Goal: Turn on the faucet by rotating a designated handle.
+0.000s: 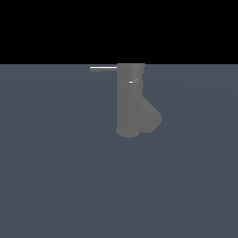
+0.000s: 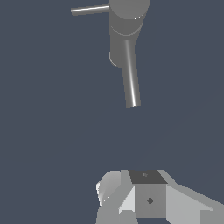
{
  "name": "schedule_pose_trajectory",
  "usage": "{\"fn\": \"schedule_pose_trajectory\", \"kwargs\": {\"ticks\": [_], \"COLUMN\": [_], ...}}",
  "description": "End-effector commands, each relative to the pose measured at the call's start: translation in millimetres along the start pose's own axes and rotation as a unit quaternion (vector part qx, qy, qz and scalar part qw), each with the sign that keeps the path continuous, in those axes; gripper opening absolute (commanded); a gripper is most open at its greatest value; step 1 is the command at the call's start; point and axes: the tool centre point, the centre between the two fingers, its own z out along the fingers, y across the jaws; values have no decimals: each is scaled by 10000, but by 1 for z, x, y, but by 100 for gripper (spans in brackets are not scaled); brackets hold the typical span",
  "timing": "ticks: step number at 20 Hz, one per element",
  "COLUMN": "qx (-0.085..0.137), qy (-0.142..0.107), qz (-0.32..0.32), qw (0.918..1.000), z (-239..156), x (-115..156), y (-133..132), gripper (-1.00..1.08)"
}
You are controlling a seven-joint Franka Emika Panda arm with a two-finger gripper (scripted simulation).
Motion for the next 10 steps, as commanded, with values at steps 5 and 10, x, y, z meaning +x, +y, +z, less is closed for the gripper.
{"fn": "schedule_pose_trajectory", "kwargs": {"ticks": [5,10], "qx": [46,168], "qy": [18,65], "qz": [-56,-193], "qw": [10000,9997], "z": [-2,-6], "x": [0,1], "y": [-1,-4], "gripper": [-100,-100]}}
